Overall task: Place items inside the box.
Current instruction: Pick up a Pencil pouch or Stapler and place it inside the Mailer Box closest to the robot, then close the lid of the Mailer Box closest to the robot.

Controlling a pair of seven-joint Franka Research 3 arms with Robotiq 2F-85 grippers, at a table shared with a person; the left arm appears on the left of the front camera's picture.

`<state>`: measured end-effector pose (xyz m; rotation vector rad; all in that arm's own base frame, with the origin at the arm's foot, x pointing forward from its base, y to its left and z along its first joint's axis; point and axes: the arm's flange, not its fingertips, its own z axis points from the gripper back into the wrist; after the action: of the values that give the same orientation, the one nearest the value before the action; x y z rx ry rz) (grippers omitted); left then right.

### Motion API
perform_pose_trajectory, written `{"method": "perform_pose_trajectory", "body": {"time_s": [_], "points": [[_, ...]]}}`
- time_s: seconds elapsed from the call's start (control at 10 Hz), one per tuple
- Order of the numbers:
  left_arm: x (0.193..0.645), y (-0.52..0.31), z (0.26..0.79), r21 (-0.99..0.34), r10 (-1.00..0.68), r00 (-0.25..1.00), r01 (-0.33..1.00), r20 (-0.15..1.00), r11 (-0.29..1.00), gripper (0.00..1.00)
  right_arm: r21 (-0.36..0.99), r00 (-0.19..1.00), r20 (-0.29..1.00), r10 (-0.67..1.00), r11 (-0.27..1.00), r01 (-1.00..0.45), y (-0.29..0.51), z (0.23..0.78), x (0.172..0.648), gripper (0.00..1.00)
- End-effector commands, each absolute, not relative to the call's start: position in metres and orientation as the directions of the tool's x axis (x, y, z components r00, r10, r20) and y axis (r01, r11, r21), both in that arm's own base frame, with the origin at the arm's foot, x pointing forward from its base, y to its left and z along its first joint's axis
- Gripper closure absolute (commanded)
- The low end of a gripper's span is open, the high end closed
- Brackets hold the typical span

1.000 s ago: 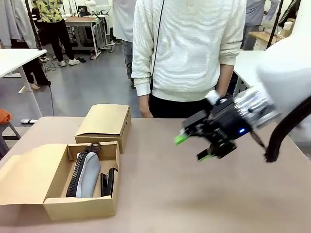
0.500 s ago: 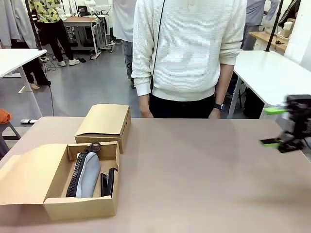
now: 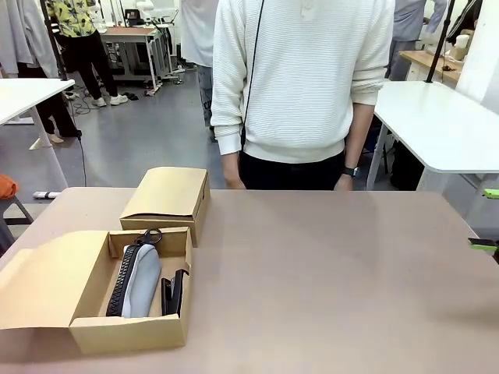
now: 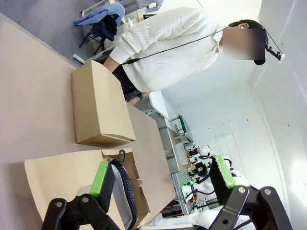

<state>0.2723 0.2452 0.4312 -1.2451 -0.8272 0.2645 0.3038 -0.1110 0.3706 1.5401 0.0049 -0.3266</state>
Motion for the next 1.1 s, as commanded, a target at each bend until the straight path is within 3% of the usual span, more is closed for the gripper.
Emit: {"method": "perform_pose_trajectory", "body": {"time_s": [0.0, 0.7, 0.8, 0.9, 1.0], "points": [[0.273, 0.244, 0.433, -0.903, 0.604, 0.673, 0.276, 0.426, 0.329, 0.0, 0.981, 0.975, -0.189, -0.12, -0.061, 0.183, -0.1, 0.381, 0.298, 0.0], [0.272, 0.245, 0.431, -0.909, 0.597, 0.69, 0.249, 0.409, 0.334, 0.0, 0.981, 0.975, -0.189, -0.12, -0.061, 0.183, -0.1, 0.381, 0.298, 0.0], [0.278, 0.226, 0.444, -0.756, 0.457, 0.602, 0.524, 0.654, 0.391, 0.0, 0.981, 0.975, -0.189, -0.12, -0.061, 0.183, -0.1, 0.381, 0.298, 0.0], [0.286, 0.197, 0.447, -0.561, 0.253, 0.5, 0.74, 0.828, 0.371, 0.0, 0.981, 0.975, -0.189, -0.12, -0.061, 0.183, -0.1, 0.381, 0.298, 0.0], [0.294, 0.169, 0.435, -0.258, 0.046, 0.267, 0.851, 0.963, 0.457, 0.0, 0.981, 0.975, -0.189, -0.12, -0.061, 0.183, -0.1, 0.381, 0.298, 0.0]]}}
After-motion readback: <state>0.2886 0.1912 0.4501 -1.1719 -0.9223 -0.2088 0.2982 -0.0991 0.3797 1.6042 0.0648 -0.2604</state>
